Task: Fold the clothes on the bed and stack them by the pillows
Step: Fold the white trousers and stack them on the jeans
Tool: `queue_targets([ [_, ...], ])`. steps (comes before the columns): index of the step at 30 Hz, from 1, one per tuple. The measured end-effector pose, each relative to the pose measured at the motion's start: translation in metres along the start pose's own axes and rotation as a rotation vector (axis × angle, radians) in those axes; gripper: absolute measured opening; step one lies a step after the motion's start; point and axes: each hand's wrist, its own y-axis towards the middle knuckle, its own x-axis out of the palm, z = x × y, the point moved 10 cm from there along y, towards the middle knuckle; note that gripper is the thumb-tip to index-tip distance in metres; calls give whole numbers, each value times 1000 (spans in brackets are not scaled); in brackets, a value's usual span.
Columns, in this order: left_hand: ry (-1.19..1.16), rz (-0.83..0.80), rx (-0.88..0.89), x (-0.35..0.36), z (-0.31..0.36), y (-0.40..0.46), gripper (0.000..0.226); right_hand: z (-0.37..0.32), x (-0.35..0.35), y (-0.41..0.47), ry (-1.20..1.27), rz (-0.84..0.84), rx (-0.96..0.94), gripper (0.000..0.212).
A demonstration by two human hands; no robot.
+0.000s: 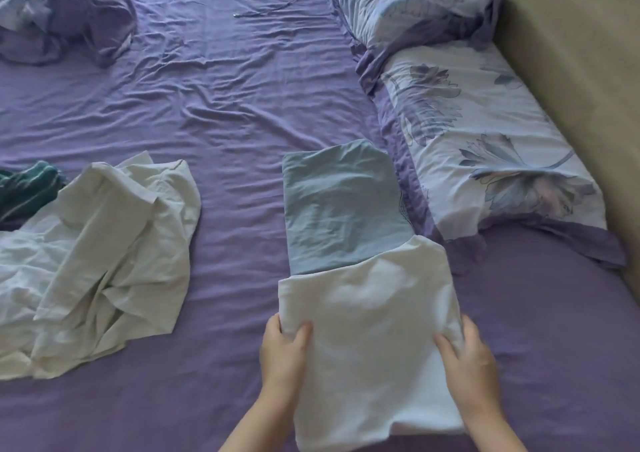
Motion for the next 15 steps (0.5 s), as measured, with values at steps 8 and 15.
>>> queue_targets([
  [8,-76,-92,205,-12,124,75,27,-124,-9,59,34,32,-135,48],
  [15,-87,-173,280,27,175,154,38,-175,18,155,-70,30,-222,47],
])
